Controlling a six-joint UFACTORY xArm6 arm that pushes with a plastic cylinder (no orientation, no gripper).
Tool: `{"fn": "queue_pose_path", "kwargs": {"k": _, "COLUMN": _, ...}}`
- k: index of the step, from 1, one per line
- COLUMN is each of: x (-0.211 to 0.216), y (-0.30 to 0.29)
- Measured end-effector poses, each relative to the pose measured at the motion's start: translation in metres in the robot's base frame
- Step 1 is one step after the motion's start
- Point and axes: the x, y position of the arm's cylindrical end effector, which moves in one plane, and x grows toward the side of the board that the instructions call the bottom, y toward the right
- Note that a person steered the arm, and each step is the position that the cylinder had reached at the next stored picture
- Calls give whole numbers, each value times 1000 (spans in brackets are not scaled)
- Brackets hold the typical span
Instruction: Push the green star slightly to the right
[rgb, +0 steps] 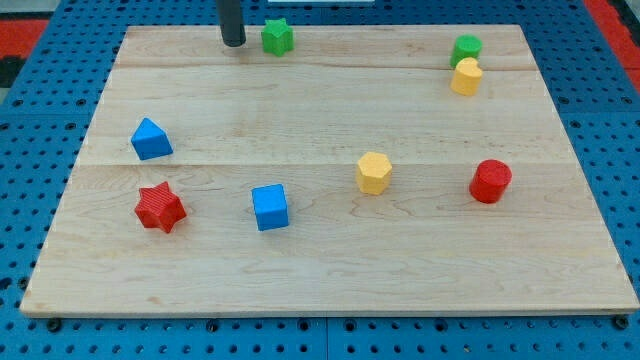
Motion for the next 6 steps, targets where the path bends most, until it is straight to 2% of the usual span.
{"fn": "queue_pose_path", "kwargs": {"k": 6, "x": -13, "y": 20}}
